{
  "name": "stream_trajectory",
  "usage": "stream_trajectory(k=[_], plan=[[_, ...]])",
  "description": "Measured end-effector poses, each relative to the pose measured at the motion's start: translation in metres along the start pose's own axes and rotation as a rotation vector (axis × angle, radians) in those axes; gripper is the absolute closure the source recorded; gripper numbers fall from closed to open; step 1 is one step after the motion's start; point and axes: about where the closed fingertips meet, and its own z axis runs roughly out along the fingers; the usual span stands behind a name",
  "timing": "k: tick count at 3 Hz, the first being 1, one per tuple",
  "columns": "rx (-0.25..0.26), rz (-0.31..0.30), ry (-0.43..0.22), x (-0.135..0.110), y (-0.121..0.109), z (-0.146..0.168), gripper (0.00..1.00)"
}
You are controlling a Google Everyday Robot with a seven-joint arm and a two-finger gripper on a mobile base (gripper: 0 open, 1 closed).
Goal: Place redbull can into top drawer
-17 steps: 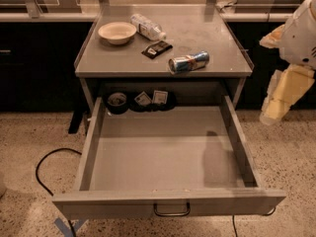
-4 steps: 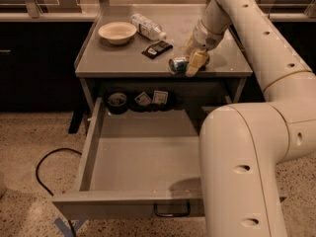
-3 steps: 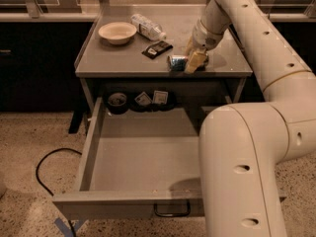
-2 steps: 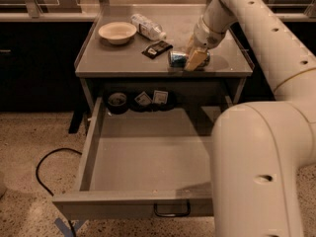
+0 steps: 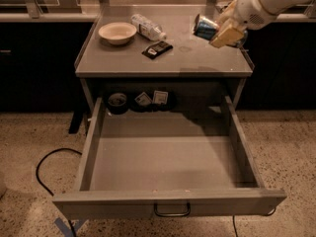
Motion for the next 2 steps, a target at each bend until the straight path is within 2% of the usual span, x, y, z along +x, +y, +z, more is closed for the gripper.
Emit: stream_trajectory(k=[1,2], plan=[[0.094,-0.027,-0.071,-0.047,0.045,-0.080,1.00],[-0.054,-0.114,-0.094,-0.073,0.127,-0.053,1.00]])
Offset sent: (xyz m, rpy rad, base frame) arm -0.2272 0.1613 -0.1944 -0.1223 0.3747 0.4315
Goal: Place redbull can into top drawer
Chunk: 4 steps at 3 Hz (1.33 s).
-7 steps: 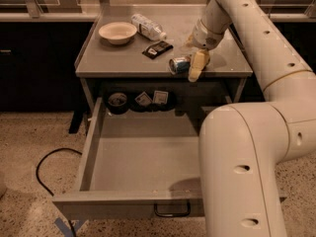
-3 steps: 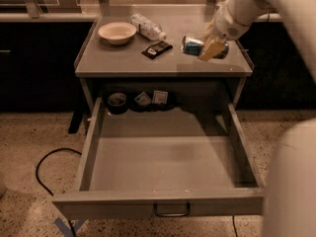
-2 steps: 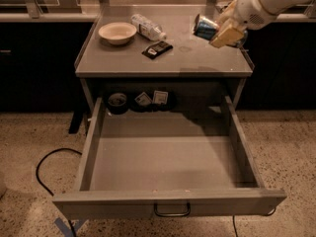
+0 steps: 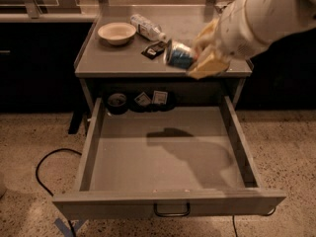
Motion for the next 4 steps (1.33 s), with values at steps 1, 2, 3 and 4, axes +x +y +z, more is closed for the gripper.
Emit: stream_trajectory(k=[1,2,3,4], plan=[[-0.114,-0.016,0.023,0.006,0.048,0.037,1.00],[-0.109,-0.022,0.016,0.005,0.047,0.044,1.00],[-0.117,0.005,-0.012,0.024,0.064,0.082,1.00],[-0.120,0.017,-0.045,0.045,0.072,0.140,1.00]])
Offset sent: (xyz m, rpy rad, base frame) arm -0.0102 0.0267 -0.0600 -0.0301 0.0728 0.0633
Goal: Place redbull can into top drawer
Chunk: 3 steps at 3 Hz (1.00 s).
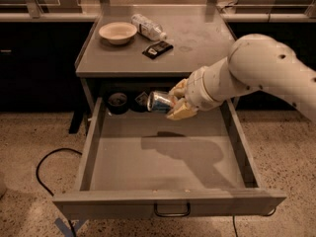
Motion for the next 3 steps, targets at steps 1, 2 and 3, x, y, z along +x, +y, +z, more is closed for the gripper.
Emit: stream_trajectory(k=[1,2,3], plan=[[-0.008,0.028,-0.067,0.014,0.000,0.058,1.00],[-0.009,0.036,-0.067,0.019,0.007,0.066,1.00],[-0.021,0.070,-0.041,0.049,0.027,0.105,1.00]])
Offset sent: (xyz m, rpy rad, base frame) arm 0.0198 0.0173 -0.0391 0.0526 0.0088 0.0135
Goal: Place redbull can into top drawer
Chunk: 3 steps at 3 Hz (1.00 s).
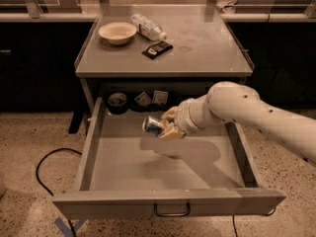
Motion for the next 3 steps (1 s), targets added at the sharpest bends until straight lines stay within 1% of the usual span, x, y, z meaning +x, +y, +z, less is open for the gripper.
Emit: stream_trajectory(k=[1,2,3], plan=[[-0.037,0.044,0.035,0.036,0.017,0.045,1.00],[-0.087,0.085,0.069,0.066,0.029,0.079,1.00],[-0.092,0.089,0.072,0.069,0.031,0.082,0.81]])
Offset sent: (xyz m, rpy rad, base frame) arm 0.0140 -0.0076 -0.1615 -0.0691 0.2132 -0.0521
